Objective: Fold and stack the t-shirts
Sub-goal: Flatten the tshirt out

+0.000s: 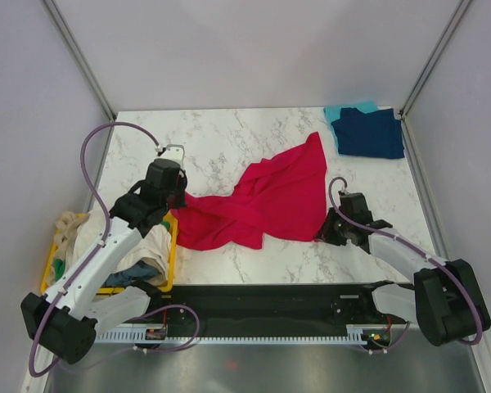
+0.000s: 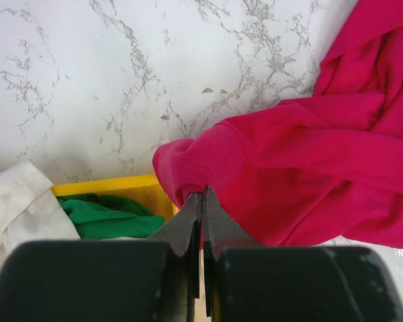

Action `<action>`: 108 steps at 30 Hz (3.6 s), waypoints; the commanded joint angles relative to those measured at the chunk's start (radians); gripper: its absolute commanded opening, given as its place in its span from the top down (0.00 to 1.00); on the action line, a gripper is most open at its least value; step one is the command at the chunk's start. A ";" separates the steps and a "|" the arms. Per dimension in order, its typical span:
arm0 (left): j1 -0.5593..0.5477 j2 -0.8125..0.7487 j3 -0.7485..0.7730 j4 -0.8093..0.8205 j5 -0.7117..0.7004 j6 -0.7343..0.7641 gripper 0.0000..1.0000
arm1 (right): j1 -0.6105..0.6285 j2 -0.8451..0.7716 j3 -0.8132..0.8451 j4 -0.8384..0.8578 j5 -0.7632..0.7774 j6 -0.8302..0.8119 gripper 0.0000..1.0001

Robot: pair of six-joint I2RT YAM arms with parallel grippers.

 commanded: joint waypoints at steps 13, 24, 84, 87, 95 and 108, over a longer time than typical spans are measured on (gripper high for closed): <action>0.005 -0.068 0.489 -0.038 0.017 0.041 0.98 | 0.001 -0.216 0.934 -0.359 0.020 -0.182 1.00; 0.003 -0.064 0.912 0.010 0.267 0.219 0.98 | 0.001 -0.417 1.363 -0.421 0.252 -0.370 1.00; 0.290 0.918 0.597 0.082 0.611 -0.154 0.17 | -0.212 0.630 0.792 -0.160 0.091 -0.158 0.02; 0.284 0.965 0.588 0.093 0.619 -0.169 0.17 | -0.234 0.725 0.834 -0.158 0.080 -0.147 0.02; 0.258 1.106 0.643 0.105 0.663 -0.201 0.21 | -0.338 0.896 0.949 -0.167 0.094 -0.153 0.02; 0.144 1.257 1.012 0.001 0.660 -0.240 0.22 | -0.453 0.870 0.993 -0.149 0.036 -0.144 0.02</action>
